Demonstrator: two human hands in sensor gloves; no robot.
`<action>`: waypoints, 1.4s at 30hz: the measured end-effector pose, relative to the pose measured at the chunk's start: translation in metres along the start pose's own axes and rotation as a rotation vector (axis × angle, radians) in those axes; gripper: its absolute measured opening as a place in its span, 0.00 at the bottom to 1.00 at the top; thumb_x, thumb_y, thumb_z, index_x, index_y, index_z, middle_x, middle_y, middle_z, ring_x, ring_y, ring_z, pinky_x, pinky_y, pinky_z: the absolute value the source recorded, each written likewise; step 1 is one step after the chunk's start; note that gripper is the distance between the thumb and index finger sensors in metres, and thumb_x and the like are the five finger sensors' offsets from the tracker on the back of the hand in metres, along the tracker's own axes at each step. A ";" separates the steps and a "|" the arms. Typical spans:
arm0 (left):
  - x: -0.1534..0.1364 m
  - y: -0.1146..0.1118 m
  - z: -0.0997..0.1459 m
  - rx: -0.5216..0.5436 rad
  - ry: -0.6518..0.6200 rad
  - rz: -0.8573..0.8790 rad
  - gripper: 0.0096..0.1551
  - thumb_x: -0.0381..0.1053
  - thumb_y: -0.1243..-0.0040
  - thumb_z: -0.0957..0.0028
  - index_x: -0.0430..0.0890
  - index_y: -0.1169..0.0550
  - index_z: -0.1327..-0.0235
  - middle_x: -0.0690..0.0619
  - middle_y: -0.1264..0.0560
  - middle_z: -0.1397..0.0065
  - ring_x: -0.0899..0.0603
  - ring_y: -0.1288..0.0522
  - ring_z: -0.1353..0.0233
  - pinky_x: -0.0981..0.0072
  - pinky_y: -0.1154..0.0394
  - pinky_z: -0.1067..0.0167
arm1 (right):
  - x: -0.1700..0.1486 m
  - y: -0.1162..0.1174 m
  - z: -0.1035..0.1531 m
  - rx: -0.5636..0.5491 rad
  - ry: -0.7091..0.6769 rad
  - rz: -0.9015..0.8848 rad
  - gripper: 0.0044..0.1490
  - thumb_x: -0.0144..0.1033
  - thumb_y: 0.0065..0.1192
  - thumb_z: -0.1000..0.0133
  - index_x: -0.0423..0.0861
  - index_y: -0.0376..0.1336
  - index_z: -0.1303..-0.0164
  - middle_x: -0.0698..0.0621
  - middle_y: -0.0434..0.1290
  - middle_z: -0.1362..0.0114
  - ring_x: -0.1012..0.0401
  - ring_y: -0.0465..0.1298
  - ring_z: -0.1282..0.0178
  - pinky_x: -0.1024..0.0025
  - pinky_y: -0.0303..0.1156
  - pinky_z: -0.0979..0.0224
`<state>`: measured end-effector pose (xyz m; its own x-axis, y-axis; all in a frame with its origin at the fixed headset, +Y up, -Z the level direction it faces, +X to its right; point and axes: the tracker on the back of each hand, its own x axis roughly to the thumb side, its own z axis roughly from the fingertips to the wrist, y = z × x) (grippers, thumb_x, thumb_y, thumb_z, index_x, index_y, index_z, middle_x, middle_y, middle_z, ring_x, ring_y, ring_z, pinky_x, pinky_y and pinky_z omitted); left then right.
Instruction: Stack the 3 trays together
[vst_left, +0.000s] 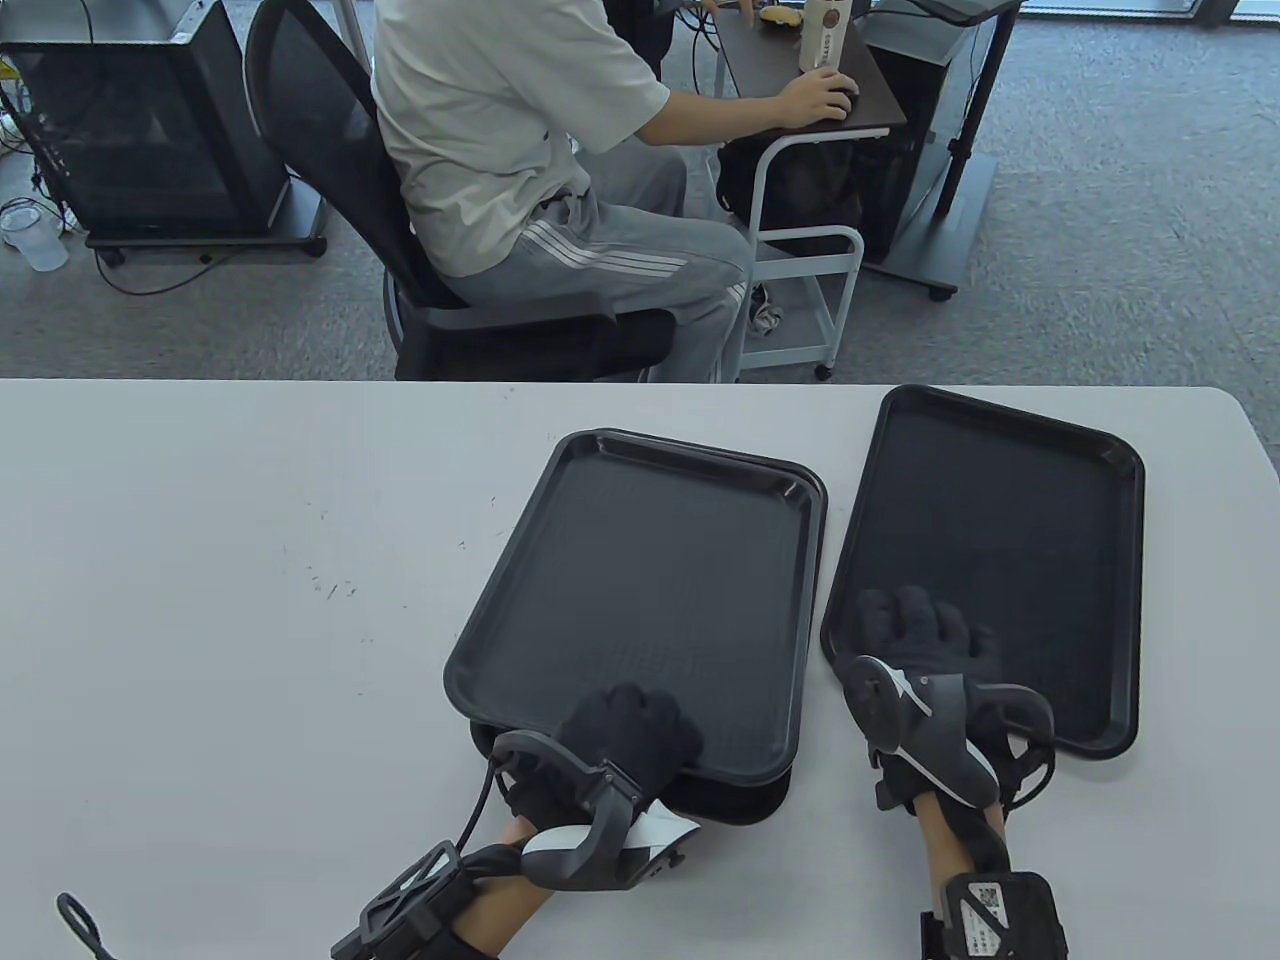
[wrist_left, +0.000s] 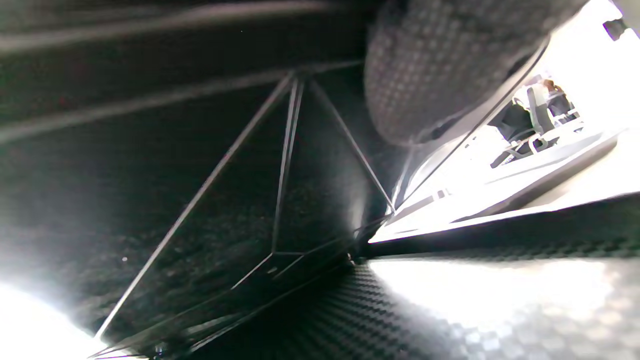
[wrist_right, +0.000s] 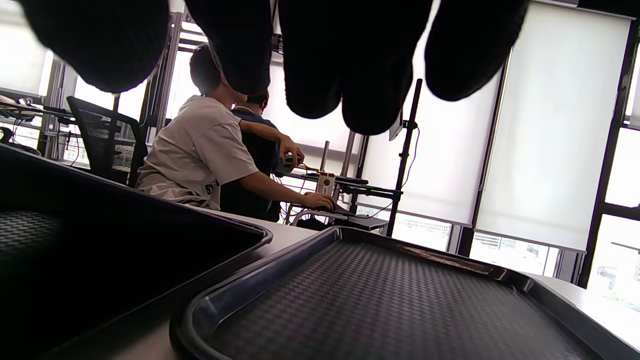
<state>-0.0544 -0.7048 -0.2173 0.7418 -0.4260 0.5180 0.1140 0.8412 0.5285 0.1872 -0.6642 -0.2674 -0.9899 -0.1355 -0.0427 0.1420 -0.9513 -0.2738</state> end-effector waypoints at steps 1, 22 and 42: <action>0.002 -0.001 0.000 -0.011 -0.001 0.013 0.18 0.52 0.23 0.56 0.65 0.23 0.58 0.64 0.19 0.50 0.51 0.16 0.54 0.56 0.14 0.48 | 0.000 0.000 0.000 0.003 0.001 0.001 0.42 0.64 0.61 0.53 0.60 0.60 0.28 0.48 0.70 0.20 0.47 0.76 0.27 0.42 0.70 0.29; 0.015 -0.039 0.001 -0.508 -0.175 0.220 0.33 0.52 0.27 0.57 0.59 0.21 0.34 0.55 0.22 0.26 0.44 0.15 0.34 0.52 0.18 0.39 | -0.001 0.002 -0.001 0.078 0.001 -0.011 0.42 0.64 0.61 0.53 0.60 0.59 0.28 0.48 0.70 0.20 0.46 0.76 0.27 0.42 0.69 0.29; -0.052 0.000 -0.003 -0.377 0.043 0.265 0.43 0.66 0.34 0.58 0.62 0.28 0.24 0.55 0.26 0.19 0.39 0.24 0.21 0.40 0.32 0.25 | -0.002 0.000 -0.003 0.082 0.003 -0.013 0.42 0.64 0.61 0.53 0.60 0.59 0.28 0.48 0.70 0.20 0.46 0.75 0.26 0.42 0.69 0.29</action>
<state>-0.0913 -0.6812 -0.2463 0.8036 -0.1725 0.5697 0.1434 0.9850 0.0960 0.1888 -0.6637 -0.2703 -0.9916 -0.1218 -0.0426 0.1278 -0.9725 -0.1947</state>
